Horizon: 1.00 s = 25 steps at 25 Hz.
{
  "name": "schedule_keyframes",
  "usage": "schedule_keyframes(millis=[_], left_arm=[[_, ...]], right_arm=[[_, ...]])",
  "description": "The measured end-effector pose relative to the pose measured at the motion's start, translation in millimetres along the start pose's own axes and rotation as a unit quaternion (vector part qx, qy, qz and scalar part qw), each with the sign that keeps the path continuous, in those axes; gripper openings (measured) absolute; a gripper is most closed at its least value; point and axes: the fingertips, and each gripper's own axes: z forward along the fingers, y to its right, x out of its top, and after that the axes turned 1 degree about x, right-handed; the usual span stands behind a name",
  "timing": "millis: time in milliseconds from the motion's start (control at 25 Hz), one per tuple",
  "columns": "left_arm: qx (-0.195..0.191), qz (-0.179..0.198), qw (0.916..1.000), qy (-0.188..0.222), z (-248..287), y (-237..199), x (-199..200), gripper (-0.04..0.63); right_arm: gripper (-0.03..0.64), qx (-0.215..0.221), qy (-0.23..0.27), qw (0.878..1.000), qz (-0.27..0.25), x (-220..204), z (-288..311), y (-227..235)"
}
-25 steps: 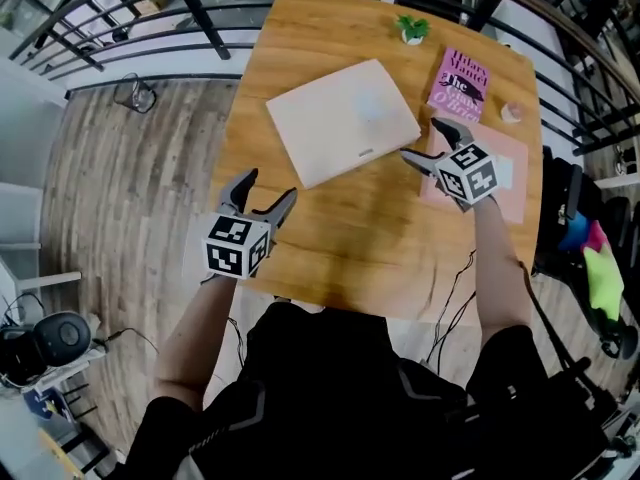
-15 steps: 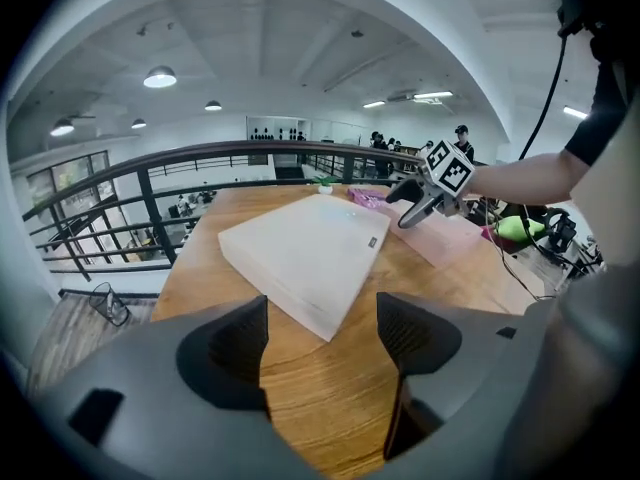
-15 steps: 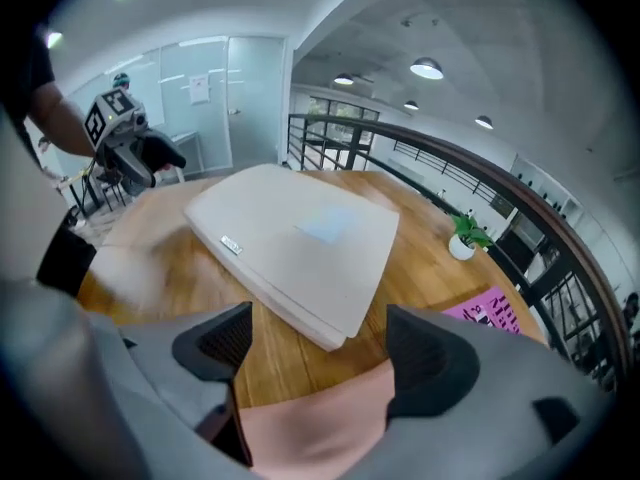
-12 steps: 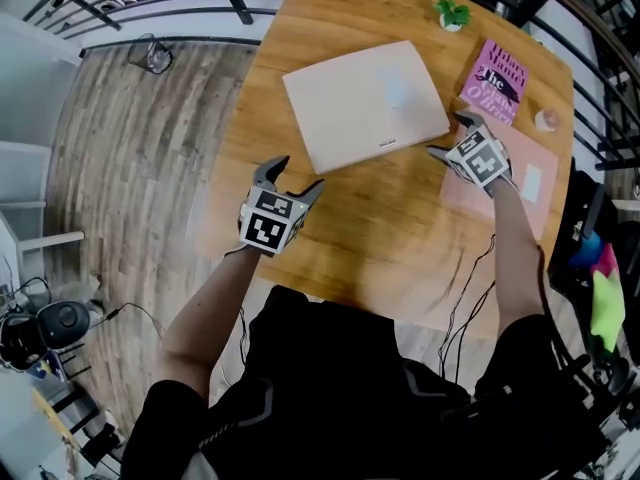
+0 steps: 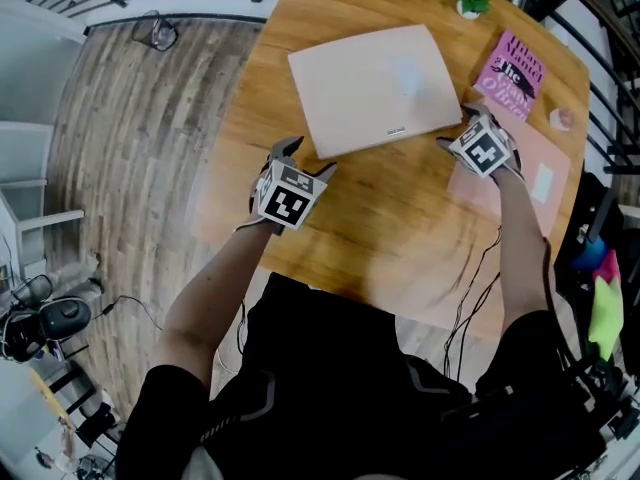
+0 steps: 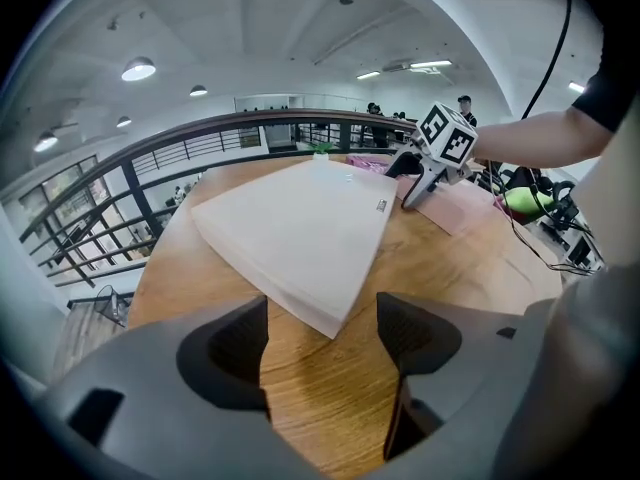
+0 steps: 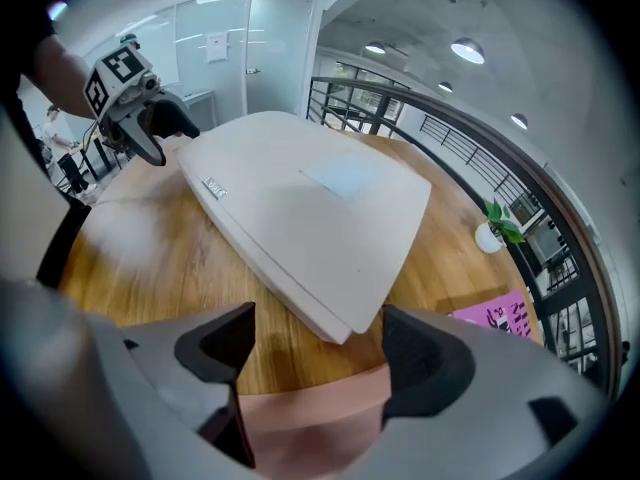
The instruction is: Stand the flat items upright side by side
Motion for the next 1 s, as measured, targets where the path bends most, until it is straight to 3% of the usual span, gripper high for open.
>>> schedule_keyframes(millis=[200, 400, 800, 1000], left_arm=[[0.003, 0.002, 1.0000, -0.005, 11.3, 2.8, 5.0, 0.354], [0.008, -0.005, 0.9999, -0.011, 18.4, 3.7, 5.6, 0.354], [0.018, -0.014, 0.9996, -0.018, 21.1, 0.3, 5.1, 0.349], [0.002, -0.026, 0.9994, -0.024, 17.0, -1.8, 1.7, 0.321]], right_arm=[[0.399, -0.004, -0.010, 1.000, -0.014, -0.6, 6.8, 1.2], [0.324, -0.029, -0.017, 0.999, -0.023, -2.1, 6.5, 9.0], [0.324, -0.043, -0.028, 0.998, -0.034, -1.9, 12.7, 10.4], [0.304, -0.056, -0.021, 0.998, -0.029, 3.8, 4.3, 8.7]])
